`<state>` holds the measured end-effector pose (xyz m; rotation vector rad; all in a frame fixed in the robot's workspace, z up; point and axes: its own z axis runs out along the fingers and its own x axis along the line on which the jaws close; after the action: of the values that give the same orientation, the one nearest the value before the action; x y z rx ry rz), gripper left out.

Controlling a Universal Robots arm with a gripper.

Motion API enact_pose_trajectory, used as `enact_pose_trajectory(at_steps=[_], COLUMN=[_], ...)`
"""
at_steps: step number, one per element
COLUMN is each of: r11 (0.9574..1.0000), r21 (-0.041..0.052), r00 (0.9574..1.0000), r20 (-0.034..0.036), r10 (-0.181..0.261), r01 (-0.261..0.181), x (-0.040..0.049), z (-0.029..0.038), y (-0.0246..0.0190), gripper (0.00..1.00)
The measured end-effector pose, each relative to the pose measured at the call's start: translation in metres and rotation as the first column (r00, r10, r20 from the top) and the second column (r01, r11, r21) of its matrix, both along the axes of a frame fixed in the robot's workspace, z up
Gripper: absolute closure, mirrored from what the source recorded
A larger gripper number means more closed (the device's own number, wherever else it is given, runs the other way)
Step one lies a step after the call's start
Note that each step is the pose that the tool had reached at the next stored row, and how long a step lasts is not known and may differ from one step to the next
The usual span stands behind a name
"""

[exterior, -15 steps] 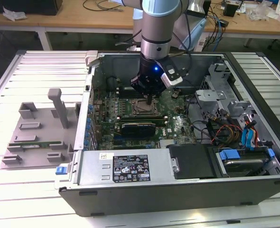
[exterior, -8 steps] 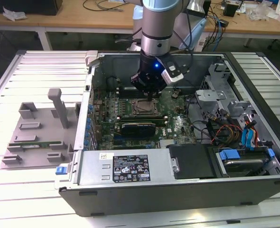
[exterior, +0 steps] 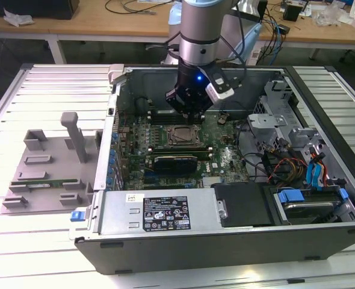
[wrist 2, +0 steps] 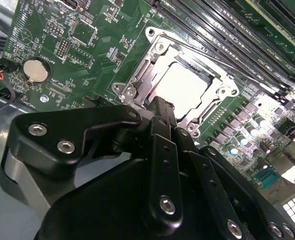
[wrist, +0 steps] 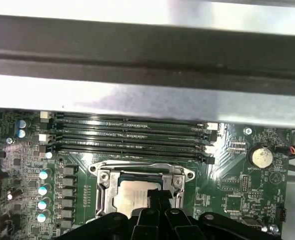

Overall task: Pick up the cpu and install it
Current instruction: 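Install the first cpu locking lever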

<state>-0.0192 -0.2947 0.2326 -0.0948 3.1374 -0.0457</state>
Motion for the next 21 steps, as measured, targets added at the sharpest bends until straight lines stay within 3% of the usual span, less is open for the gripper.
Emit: enact_pose_trajectory(at_steps=[10, 21], r11=[1.0, 1.0], r21=[-0.0007, -0.0008], r00=[1.0, 1.0], r20=[0.0001, 0.0], r10=[0.0, 0.0], r01=[0.0, 0.0], x=[0.0, 0.0], z=[0.0186, 0.0328], y=[0.0, 0.0], gripper=[0.89, 0.89])
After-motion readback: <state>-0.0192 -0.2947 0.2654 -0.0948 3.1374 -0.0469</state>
